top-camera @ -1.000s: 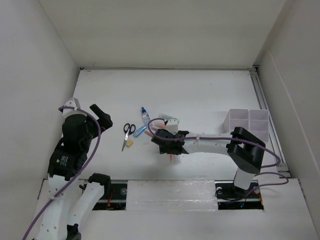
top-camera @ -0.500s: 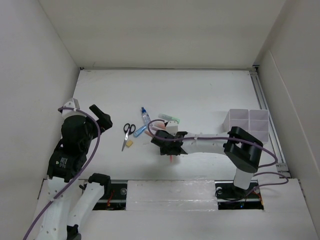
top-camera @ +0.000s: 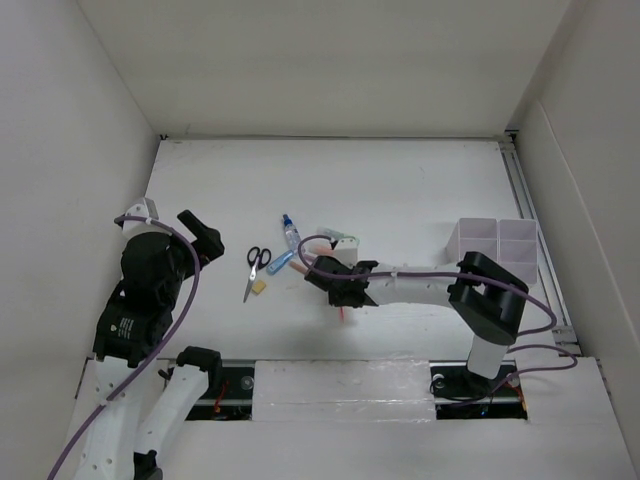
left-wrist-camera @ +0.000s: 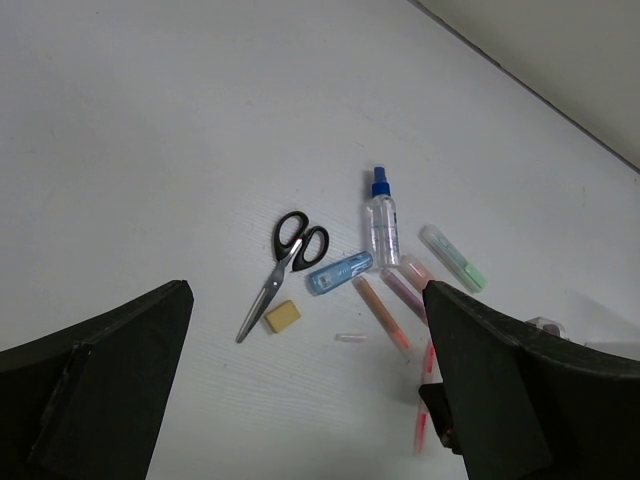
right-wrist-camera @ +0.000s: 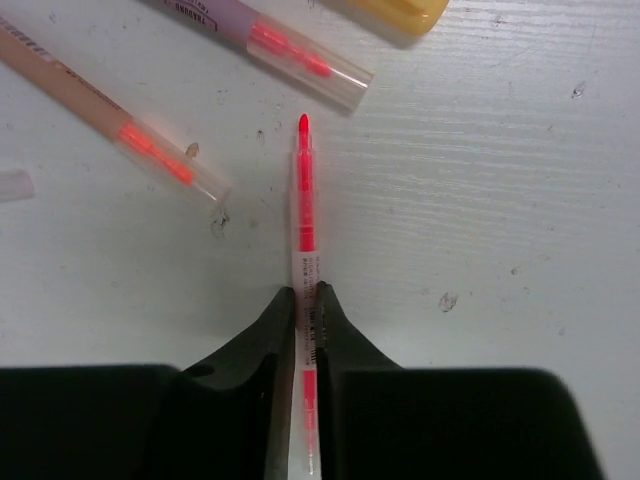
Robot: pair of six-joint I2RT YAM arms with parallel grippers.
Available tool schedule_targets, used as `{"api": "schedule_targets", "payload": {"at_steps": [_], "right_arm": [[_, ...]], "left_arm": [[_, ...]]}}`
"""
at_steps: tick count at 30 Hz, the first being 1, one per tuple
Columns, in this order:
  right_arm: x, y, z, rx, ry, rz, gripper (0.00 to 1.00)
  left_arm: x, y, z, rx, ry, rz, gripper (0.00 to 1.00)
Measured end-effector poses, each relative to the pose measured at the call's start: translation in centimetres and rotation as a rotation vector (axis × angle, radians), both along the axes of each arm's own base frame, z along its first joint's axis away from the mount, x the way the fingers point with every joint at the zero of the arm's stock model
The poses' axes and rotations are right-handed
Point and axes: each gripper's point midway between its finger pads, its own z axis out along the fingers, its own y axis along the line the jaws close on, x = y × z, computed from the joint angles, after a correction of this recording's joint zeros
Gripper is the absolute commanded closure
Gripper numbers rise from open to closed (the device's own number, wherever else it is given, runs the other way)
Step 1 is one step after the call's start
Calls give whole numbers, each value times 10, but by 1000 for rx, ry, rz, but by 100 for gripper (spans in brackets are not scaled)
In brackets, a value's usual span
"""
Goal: Sort the stationery into containers
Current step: Grab a piece of stationery with the right arm
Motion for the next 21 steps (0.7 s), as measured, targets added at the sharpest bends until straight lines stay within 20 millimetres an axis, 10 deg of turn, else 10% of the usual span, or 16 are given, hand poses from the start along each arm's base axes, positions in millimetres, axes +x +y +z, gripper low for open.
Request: {"api": "schedule_targets", "payload": {"at_steps": [14, 21], "right_arm": [[-8, -18, 9, 26, 7, -38, 100], [-14, -27, 110, 190, -149, 82, 100]], "left_arm": [[2, -1, -2, 2, 11, -3, 0], [13, -26, -19, -34, 102, -122, 0]]}}
